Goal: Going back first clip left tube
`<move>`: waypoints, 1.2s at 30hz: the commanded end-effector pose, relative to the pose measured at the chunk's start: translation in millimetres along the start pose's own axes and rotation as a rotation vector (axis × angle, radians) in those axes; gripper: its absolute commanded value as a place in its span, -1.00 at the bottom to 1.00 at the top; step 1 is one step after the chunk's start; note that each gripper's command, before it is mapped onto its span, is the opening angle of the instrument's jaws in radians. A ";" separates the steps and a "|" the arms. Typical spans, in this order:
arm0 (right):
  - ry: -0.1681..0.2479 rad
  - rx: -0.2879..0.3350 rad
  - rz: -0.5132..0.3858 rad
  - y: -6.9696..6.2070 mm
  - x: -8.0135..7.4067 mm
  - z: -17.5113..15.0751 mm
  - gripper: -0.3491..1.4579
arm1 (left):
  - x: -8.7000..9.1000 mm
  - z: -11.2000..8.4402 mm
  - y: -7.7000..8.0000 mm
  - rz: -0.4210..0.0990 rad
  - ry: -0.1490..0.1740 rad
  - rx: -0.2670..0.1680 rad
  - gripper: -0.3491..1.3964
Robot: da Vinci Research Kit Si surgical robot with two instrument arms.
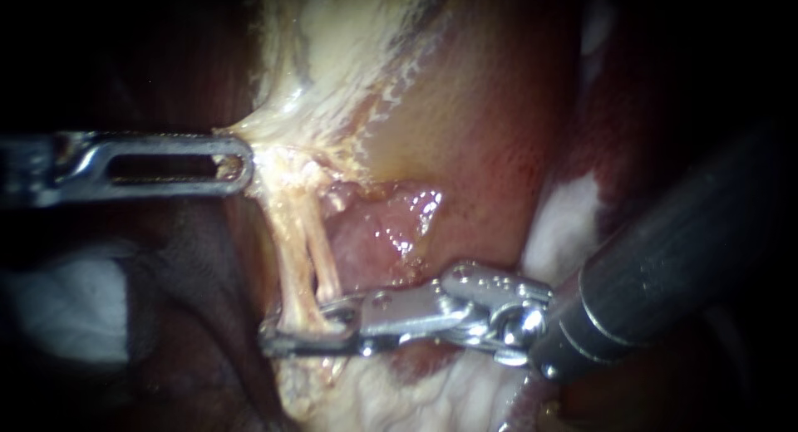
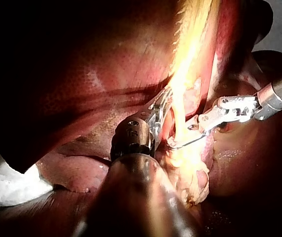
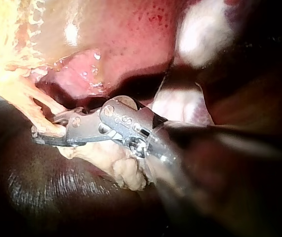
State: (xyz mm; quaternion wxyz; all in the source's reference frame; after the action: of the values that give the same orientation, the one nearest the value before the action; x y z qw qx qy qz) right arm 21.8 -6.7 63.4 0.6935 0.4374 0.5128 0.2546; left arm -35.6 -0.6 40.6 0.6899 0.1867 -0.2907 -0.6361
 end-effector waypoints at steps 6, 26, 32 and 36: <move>-0.001 0.001 -0.001 0.0 -0.1 -0.1 -1.00 | 0.1 -0.2 -0.1 -0.001 0.000 -0.001 -1.00; 0.041 -0.031 -0.196 -0.1 0.5 -0.4 0.05 | 0.3 -0.6 -1.0 -0.006 -0.005 -0.008 -1.00; 0.044 -0.068 -0.249 0.2 0.8 -1.1 0.05 | 0.4 -0.7 -1.3 -0.007 -0.004 -0.008 -1.00; 0.046 -0.073 -0.271 0.6 0.7 -1.4 0.05 | 0.5 -0.8 -1.5 -0.009 -0.003 -0.007 -1.00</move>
State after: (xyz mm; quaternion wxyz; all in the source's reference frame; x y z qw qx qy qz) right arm 20.7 -5.3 63.3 0.7253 0.3319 0.5735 0.1867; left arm -36.3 -1.3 39.1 0.6874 0.1848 -0.2888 -0.6402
